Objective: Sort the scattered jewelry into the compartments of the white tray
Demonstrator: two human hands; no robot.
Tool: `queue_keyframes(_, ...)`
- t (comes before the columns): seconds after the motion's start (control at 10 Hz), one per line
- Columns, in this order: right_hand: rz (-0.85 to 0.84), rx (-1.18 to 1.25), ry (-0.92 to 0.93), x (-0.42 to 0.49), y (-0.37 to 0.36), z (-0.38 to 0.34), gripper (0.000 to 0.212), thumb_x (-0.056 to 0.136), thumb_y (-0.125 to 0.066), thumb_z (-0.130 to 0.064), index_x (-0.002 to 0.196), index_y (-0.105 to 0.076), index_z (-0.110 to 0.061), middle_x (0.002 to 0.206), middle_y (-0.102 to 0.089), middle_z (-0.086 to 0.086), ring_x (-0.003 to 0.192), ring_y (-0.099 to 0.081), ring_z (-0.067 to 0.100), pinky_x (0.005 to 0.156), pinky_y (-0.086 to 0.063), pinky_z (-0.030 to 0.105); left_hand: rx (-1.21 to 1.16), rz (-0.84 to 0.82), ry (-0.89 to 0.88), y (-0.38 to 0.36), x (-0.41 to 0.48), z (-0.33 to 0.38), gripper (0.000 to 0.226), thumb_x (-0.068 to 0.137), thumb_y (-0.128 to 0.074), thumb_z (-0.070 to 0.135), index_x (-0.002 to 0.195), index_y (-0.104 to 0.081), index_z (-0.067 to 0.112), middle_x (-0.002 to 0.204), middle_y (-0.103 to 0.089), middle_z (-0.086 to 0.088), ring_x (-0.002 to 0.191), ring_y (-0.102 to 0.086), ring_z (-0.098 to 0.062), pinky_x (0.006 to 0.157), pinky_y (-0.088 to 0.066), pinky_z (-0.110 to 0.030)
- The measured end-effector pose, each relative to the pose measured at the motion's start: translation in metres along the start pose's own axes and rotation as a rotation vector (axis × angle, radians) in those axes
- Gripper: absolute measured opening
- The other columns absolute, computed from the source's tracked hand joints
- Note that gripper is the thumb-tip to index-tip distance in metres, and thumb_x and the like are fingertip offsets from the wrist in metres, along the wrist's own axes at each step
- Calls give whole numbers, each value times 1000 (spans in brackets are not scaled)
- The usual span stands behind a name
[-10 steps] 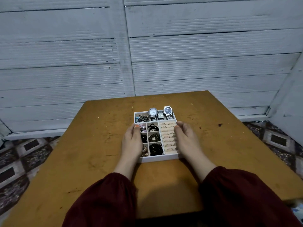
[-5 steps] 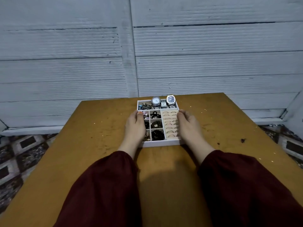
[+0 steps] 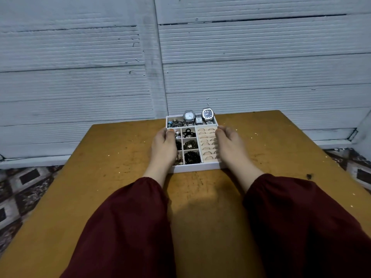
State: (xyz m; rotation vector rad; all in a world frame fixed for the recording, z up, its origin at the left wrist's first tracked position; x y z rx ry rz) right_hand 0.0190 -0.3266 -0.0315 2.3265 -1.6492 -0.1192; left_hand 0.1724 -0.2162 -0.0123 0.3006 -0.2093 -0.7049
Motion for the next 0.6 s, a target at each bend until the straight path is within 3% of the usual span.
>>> queue_keyframes(0.2, -11, 12, 13, -4, 3, 0, 37, 95, -42, -32, 125, -53, -14, 90, -61, -5, 80, -57, 16, 73, -50, 39, -7, 6, 4, 1, -2, -1, 46, 101, -37, 28, 143, -39, 9, 145, -44, -8, 132, -41, -23, 109, -32, -35)
queue_keyframes(0.3, -17, 12, 9, -11, 6, -2, 39, 93, -43, -34, 125, -53, -15, 99, -66, -2, 88, -63, 19, 82, -54, 46, -10, 9, -4, 4, -9, 3, 46, 101, -39, 29, 143, -40, 10, 145, -45, -8, 132, -41, -23, 109, -31, -34)
queue_keyframes(0.4, -27, -25, 23, -28, 10, -6, 40, 93, -45, -35, 128, -50, -17, 111, -65, -1, 98, -64, 19, 89, -52, 47, 29, -7, -63, 7, -26, 10, 44, 101, -39, 26, 141, -42, 8, 142, -48, -9, 131, -42, -24, 109, -32, -34)
queue_keyframes(0.5, -25, -38, 57, -48, 18, -10, 37, 94, -48, -30, 128, -51, -17, 117, -63, 0, 105, -60, 18, 95, -49, 45, 68, -38, -130, 10, -45, 12, 43, 101, -39, 26, 140, -44, 10, 140, -49, -9, 131, -44, -25, 110, -33, -42)
queue_keyframes(0.6, -12, -104, 103, -70, 26, -21, 35, 93, -50, -27, 127, -52, -21, 124, -59, 3, 114, -55, 20, 99, -44, 42, 123, -26, -166, 17, -73, 15, 45, 101, -40, 26, 143, -40, 11, 144, -44, -9, 134, -39, -22, 112, -30, -39)
Point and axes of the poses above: each hand's wrist, its own x-axis towards the middle knuckle, its own y-axis out of the back of the hand, z = x × y, the point moved 6 cm from there along x, towards the middle knuckle
